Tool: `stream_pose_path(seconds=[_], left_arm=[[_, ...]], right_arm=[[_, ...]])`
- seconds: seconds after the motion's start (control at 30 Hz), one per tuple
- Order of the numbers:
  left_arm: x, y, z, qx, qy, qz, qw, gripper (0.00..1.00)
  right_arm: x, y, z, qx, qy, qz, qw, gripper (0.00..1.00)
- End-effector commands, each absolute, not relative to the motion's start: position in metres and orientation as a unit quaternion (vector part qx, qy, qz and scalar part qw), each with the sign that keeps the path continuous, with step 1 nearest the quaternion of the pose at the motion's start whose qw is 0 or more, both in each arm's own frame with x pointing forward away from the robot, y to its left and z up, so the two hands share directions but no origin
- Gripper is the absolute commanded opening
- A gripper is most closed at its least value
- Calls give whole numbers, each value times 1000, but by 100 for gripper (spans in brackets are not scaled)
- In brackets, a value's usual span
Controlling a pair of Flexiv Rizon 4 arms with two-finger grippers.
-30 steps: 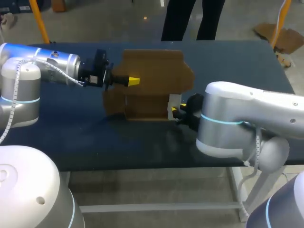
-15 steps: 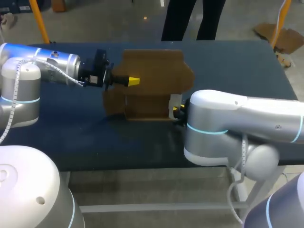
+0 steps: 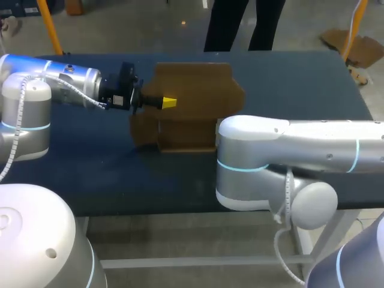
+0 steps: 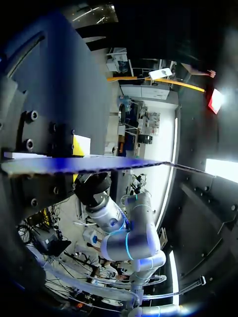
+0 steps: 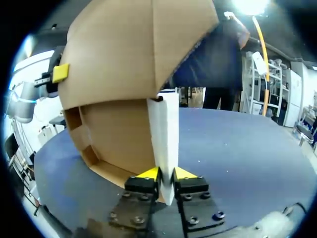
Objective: Assemble the packaging by folding the flat box into shape, placing the metal phone stand inside, and closing the box properly
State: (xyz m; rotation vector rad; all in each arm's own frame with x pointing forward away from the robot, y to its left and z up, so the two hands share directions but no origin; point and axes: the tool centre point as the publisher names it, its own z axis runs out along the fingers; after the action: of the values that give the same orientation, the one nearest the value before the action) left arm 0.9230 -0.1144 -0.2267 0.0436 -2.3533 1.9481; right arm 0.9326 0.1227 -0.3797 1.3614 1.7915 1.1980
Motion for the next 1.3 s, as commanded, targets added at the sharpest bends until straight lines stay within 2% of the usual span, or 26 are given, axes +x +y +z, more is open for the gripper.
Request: stream_pose_path(seconds=[0.03,0.13,0.3,0.4,0.5,0.63,0.7,0.73,0.77,1.3], left_arm=[[923,-114,-229,13,-769,637,45,0],[923,-114,-229,13,-769,637,45,0],[923,-114,-229,13,-769,637,45,0],[923,-114,-229,13,-769,637,45,0],[923,-114,-229,13,-769,637,45,0],[923,-114,-229,13,-769,637,45,0],[923,-114,-229,13,-769,637,45,0],[923,-114,-229,13,-769,637,45,0],[923,-114,-229,13,-769,637,45,0],[921,-115,-225,3,-776,629,34,0]], right_arm=[[939,129,-380,574,625,365,382,19],[940,129,-379,577,623,364,384,18],[943,129,-378,579,621,360,386,31],[946,129,-378,580,621,359,386,32],[948,130,-377,581,621,358,386,28],[951,129,-379,585,620,356,384,18],[952,129,-379,587,619,355,382,12],[952,129,-380,588,619,354,382,2],[952,129,-380,589,618,354,382,0],[945,130,-375,584,616,381,366,0]])
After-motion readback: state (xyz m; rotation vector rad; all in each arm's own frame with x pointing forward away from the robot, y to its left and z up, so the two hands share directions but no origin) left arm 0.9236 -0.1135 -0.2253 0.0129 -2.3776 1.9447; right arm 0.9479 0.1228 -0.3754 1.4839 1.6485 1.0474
